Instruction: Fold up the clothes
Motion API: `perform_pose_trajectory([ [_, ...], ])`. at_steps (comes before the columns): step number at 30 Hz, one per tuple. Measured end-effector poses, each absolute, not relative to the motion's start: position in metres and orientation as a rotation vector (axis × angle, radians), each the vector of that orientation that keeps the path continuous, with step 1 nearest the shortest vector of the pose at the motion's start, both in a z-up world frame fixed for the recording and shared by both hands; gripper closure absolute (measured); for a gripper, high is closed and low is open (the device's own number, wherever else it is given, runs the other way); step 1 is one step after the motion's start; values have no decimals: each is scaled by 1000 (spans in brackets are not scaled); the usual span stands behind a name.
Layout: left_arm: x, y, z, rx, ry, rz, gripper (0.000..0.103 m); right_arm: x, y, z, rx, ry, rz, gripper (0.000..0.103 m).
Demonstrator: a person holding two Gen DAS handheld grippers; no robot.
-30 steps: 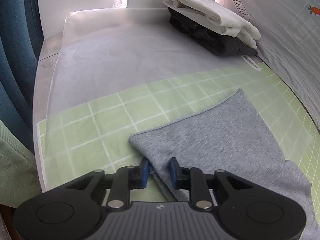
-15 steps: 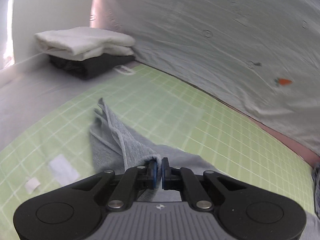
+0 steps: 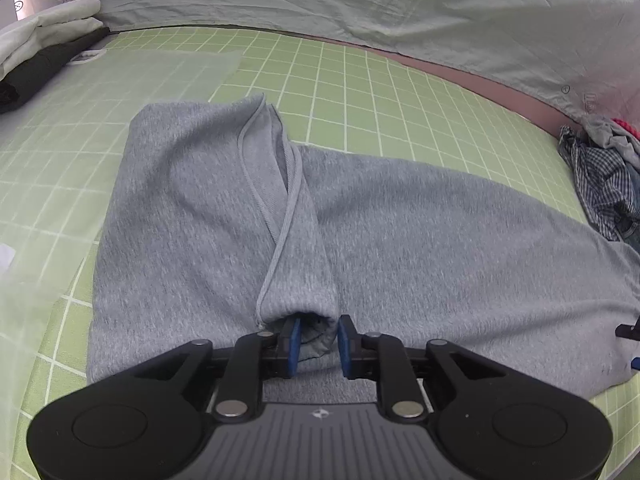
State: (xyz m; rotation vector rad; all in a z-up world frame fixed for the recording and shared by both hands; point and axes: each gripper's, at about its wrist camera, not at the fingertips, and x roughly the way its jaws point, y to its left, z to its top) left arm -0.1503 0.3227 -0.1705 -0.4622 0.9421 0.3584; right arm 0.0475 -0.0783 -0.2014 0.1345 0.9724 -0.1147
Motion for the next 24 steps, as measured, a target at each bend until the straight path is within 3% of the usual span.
perform_pose_trajectory([
  [8,-149,358,-155,-632,834,486,76,51,-82,-206,143,983,-122,26],
  [15,-120,362,-175,-458,961,551,86,52,-80,-209,140,987,-135,25],
  [24,-85,329,-181,-312,997,366,88,55,-76,-212,131,991,-168,23],
])
